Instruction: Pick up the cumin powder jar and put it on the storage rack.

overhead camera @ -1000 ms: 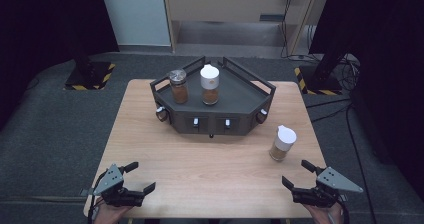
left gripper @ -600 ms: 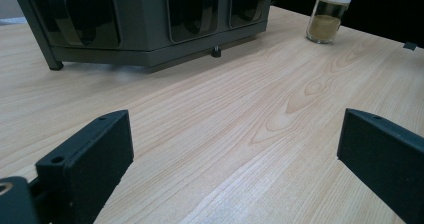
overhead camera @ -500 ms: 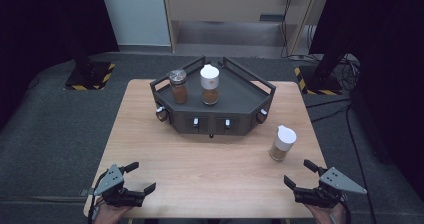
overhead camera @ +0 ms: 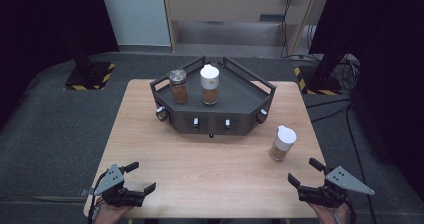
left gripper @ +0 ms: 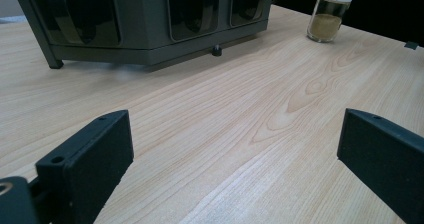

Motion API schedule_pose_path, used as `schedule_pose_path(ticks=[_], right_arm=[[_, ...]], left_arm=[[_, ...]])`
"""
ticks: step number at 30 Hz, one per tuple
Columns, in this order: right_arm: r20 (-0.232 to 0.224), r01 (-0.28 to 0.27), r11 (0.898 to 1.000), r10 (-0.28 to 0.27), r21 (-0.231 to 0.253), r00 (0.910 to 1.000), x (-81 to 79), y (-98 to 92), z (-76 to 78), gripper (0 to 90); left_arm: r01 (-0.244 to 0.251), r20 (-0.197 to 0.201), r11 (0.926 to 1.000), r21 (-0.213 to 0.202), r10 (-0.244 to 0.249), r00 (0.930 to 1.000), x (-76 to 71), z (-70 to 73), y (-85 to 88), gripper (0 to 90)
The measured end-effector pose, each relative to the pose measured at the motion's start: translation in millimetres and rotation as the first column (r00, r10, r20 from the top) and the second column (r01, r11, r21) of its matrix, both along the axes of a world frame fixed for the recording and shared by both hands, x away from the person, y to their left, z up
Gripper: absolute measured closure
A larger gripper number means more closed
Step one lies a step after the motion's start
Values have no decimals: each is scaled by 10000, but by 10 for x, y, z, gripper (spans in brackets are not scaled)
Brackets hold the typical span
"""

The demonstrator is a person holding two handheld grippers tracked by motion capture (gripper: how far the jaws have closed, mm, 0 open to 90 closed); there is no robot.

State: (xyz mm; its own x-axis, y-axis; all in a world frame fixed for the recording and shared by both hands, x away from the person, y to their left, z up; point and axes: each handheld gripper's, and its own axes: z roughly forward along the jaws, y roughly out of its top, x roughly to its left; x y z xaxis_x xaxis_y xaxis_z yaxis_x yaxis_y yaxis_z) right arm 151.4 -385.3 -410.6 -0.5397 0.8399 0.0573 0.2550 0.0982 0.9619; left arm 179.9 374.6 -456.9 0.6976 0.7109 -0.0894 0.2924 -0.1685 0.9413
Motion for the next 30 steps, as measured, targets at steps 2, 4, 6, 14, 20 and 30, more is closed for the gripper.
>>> schedule_pose_path(ticks=[2, 4, 6, 14, 20, 30], right_arm=[[5, 50, 10000, -50, 30, 10000, 1, -4, 24, 60], [-24, 113, 9999, -113, 33, 9999, 8, -1, 50, 59], [-45, 197, 9998, -198, -6, 9998, 11, 9, 70, 57], [-194, 278, 9994, -282, -193, 9994, 106, 43, 135, 57], [-154, 356, 9987, -362, -354, 9992, 233, 95, 182, 58], [-351, 410, 9977, -429, -540, 9985, 530, 149, 201, 68]], left_arm=[[5, 2, 10000, 4, -5, 10000, 1, 0, -2, 1], [0, -8, 10000, 6, 0, 10000, 1, 0, -1, 1], [-5, -2, 10000, 1, 5, 10000, -1, 1, -1, 1], [-4, -27, 10000, 14, 4, 10000, 1, 2, -5, 1], [-1, -42, 10000, 31, 1, 10000, 2, 4, -7, 1], [-3, -63, 10000, 24, 3, 10000, 5, 3, -7, 1]])
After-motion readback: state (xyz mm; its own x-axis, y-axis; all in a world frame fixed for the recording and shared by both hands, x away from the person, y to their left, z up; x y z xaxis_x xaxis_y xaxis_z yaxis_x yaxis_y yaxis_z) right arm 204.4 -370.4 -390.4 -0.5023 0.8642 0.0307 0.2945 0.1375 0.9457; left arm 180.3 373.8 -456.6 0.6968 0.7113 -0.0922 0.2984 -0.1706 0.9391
